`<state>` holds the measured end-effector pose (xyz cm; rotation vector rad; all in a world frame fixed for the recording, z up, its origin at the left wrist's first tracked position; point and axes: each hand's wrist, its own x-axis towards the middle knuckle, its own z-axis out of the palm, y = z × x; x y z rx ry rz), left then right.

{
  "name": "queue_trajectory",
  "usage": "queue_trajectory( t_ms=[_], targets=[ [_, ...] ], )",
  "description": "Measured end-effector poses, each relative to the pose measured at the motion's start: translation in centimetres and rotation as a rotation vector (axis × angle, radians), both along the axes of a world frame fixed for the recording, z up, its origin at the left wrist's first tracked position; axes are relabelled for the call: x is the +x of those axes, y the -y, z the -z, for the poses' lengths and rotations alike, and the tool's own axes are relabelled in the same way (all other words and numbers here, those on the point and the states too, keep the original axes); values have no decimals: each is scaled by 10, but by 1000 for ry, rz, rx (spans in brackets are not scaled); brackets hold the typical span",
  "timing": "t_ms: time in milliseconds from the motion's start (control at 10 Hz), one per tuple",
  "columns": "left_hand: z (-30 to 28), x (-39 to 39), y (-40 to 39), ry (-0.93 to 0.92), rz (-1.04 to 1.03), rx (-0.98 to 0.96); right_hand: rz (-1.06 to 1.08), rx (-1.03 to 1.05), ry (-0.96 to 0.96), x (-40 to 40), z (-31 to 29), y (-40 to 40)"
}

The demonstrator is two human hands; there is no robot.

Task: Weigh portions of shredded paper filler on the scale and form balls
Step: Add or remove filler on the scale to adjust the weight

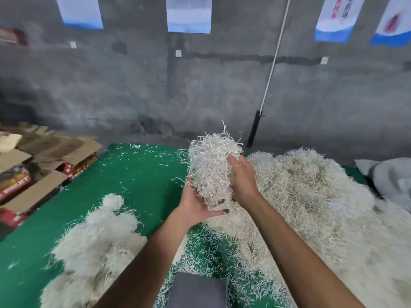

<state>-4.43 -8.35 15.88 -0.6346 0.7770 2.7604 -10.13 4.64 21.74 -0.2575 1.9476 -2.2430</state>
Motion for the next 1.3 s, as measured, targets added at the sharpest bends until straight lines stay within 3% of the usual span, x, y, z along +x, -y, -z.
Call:
queue_trajectory(
  t_ms=[100,200,300,400,500,600,700,800,900,1000,1100,1200,1300],
  targets=[
    [10,27,10,220,-176,-19,-69,111,142,22,18,-2],
    [18,58,9,86,-181,-137,-46,371,119,42,51,-12],
    [31,85,10,123,-225,-217,65,273,114,64,78,-21],
    [49,103,0,129,-202,-529,195,131,171,86,88,-24],
    [68,111,-9,137,-210,-515,24,137,132,110,113,-27],
    [80,128,-25,103,-63,-484,-149,333,117,135,147,-26],
    [113,148,-20,73,68,-766,-116,356,196,140,176,-29],
    [131,161,-9,138,78,-635,-164,421,222,142,192,-41],
    [154,162,-5,168,1,-718,-204,462,213,141,209,-48],
    [157,165,2,264,3,-917,-73,435,239,136,218,-49],
    [179,179,15,233,85,-1084,-19,470,203,136,225,-49],
    [184,189,4,323,120,-1190,-186,627,124,143,240,-49],
    [191,194,-4,427,167,-1244,-214,722,83,152,251,-55]
  ],
)
